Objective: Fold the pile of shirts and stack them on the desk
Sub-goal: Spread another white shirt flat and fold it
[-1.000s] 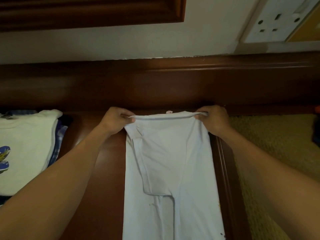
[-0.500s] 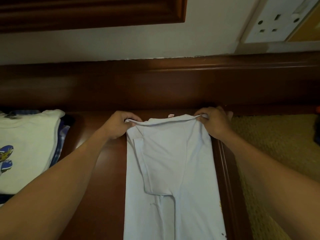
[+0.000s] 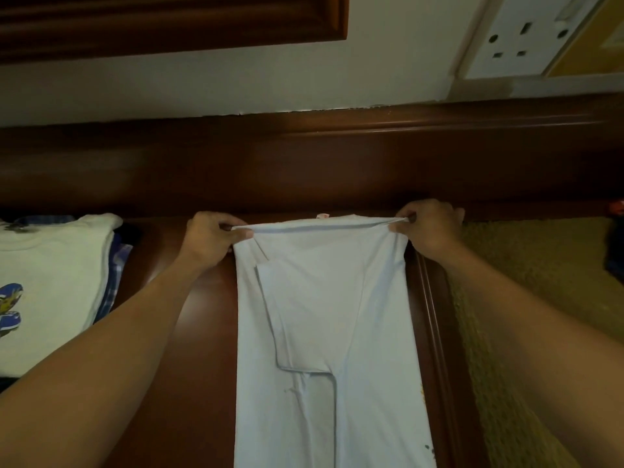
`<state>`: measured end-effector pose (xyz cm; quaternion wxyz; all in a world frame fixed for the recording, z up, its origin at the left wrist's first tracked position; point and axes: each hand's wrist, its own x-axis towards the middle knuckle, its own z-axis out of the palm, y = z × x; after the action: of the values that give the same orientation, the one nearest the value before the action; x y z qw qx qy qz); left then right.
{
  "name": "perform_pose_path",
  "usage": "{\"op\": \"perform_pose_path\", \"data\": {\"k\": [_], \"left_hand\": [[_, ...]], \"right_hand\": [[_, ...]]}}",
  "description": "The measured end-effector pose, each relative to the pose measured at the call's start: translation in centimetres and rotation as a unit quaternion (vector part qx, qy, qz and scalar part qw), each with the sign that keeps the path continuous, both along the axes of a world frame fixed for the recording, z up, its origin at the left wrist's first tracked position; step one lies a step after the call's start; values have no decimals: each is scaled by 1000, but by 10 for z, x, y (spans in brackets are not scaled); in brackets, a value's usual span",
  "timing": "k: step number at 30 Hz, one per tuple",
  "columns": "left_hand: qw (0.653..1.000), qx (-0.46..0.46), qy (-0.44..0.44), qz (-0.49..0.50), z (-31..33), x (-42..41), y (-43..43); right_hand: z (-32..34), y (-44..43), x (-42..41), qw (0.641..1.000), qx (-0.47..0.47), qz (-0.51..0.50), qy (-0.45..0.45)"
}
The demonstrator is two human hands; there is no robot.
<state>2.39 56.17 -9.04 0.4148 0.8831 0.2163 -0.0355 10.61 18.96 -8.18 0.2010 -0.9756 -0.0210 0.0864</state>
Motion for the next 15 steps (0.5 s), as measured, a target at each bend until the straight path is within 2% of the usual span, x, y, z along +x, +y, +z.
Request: {"op": "perform_pose_path", "data": {"k": [3,5,7,8,10,13,15], "left_hand": [[999,30,-17,26,-1,0,-5],[995,87,-50,25,1,-8,-16],[984,155,-90,20,6,-27,-37],[979,182,-89,9,6,-38,-48],[976,218,-30,-7,3,-59,-69],[984,166,63,6,-8,-78,-87],[990,133,46,21,-12,-83,-92]], "right_hand": [[-9,5,-5,999,-29,7,-25],[-11,5,-13,998,-35,11,-47],[-9,5,-29,994,-25,23,-106],[-8,5,-39,991,-20,32,-129],[-7,6,-60,991,-12,48,-122],[-13,4,-85,996,-12,58,-62],[-23,4,-95,990,-77,100,-63]]}}
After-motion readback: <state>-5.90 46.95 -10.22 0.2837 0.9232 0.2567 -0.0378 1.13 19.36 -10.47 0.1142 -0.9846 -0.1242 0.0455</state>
